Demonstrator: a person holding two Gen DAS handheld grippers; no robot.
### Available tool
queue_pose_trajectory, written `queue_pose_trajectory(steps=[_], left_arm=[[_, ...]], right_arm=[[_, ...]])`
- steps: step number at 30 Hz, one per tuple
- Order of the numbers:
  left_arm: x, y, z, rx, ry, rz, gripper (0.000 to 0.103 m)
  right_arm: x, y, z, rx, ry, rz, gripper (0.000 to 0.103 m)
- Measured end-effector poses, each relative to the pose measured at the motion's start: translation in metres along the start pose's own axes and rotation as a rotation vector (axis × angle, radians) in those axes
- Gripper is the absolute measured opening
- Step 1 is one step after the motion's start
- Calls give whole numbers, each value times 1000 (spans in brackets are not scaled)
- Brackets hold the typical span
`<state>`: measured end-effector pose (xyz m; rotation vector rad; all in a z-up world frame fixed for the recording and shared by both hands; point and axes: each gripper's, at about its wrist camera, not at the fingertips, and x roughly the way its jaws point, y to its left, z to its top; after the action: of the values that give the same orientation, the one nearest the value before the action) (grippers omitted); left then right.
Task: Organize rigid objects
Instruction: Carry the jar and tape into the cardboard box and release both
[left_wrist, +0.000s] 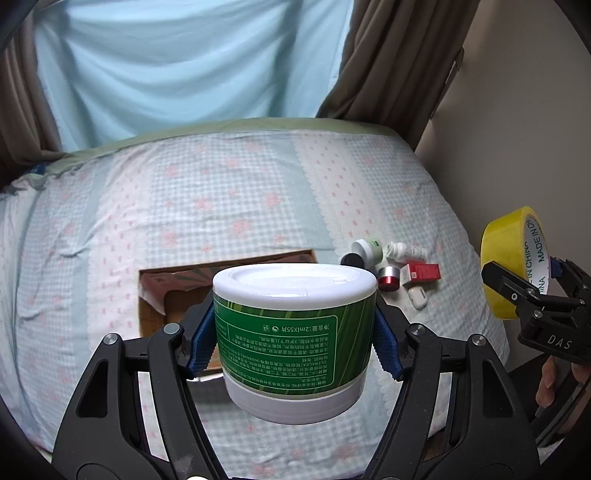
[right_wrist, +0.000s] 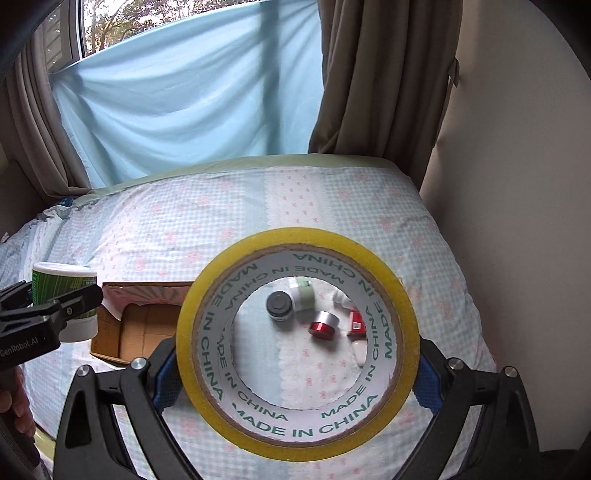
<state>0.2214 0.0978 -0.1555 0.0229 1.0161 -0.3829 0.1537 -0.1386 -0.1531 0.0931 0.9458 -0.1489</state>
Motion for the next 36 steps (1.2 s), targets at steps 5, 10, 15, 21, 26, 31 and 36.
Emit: queue_pose_trajectory(steps=[5,10,15,21,26,31,36], left_arm=[[-9,64,-5,-37,2,39,67],[6,112,-10,-78,34,74,68],[38,142,-18,-127,83,93,67],[98,169,-25,-173,182,105,67],[154,176,-26,-170,259,113,67],[205,171,-33,-142,338,109,67],[245,169,-42,-147,408,110,67]], right_arm=[[7,66,15,-45,8,55,96],[29,124,22,-144,29,110,96],[68,162,18,-250,70,163,96],[130,193,1,-357,171,203,96],[189,210,-19,-444,270,241,96],[238,214,-41,-497,357,260,96],[269,209,-55,-486,420,270,96]])
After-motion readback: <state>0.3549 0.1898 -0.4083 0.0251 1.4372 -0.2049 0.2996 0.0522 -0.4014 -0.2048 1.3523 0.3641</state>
